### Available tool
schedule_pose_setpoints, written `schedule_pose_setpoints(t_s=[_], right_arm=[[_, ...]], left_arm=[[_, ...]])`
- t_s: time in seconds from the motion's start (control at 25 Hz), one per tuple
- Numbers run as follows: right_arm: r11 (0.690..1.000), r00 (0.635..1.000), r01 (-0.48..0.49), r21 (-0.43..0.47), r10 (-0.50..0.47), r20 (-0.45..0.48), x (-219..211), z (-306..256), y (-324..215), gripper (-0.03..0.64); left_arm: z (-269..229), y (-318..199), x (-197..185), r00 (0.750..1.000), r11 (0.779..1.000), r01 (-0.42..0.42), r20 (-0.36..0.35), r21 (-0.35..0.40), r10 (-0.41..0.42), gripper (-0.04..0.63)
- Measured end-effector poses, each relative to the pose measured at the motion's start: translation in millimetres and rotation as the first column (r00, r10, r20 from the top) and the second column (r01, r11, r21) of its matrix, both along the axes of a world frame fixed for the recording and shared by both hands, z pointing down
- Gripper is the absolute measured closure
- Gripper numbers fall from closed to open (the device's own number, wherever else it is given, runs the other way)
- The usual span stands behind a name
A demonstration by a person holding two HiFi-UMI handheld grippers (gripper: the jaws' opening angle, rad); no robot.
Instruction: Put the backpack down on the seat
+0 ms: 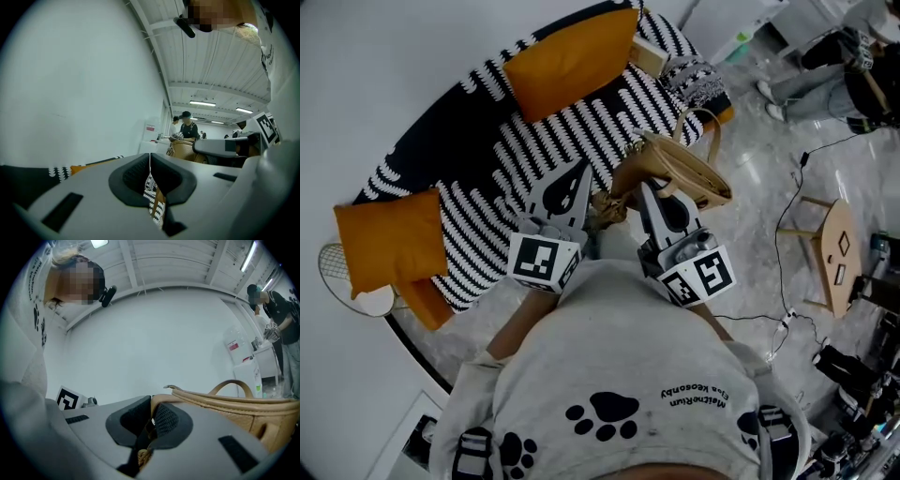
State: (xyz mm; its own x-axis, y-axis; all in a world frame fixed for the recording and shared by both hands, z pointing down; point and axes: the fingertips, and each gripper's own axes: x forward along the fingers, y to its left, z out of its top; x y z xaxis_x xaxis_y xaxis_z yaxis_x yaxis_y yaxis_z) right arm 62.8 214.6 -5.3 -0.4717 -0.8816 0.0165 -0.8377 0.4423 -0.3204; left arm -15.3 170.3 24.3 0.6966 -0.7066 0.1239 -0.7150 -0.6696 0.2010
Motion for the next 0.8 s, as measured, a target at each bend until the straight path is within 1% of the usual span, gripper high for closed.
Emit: schedule_pose_setpoints(t_s=[0.2,0.28,0.48,0.64,0.8], right_arm=[[1.000,1.000,0.020,-0.021,-0.020,-0.008,6.6,9.1,-9.8,0.580],[0.999,0.999,0.037,-0.027,-0.037,-0.003,2.5,11.8,-19.6,0.580],[0.994,0.995,0.099,-0.044,-0.098,0.028,-16.7,-2.5,-47.5,0.580],[0.985,0.986,0.164,-0.051,-0.163,0.020,-21.7,15.3,-56.8,0.580],[0.974,0.977,0.215,-0.065,-0.215,0.010,-28.0,35.8,-71.4,0.580]], left_arm=[[8.3,-7.3,3.5,1.000,1.000,0.017,0.008,-0.019,-0.017,0.572],[8.9,-15.3,0.6,1.000,1.000,0.023,0.014,-0.021,-0.023,0.572],[-5.8,-40.3,-15.7,0.999,0.999,0.039,0.018,-0.037,-0.039,0.572],[8.0,-49.6,-18.0,0.998,0.998,0.060,0.022,-0.036,-0.059,0.572],[21.2,-60.6,-23.6,0.996,0.996,0.083,0.043,-0.042,-0.081,0.572]])
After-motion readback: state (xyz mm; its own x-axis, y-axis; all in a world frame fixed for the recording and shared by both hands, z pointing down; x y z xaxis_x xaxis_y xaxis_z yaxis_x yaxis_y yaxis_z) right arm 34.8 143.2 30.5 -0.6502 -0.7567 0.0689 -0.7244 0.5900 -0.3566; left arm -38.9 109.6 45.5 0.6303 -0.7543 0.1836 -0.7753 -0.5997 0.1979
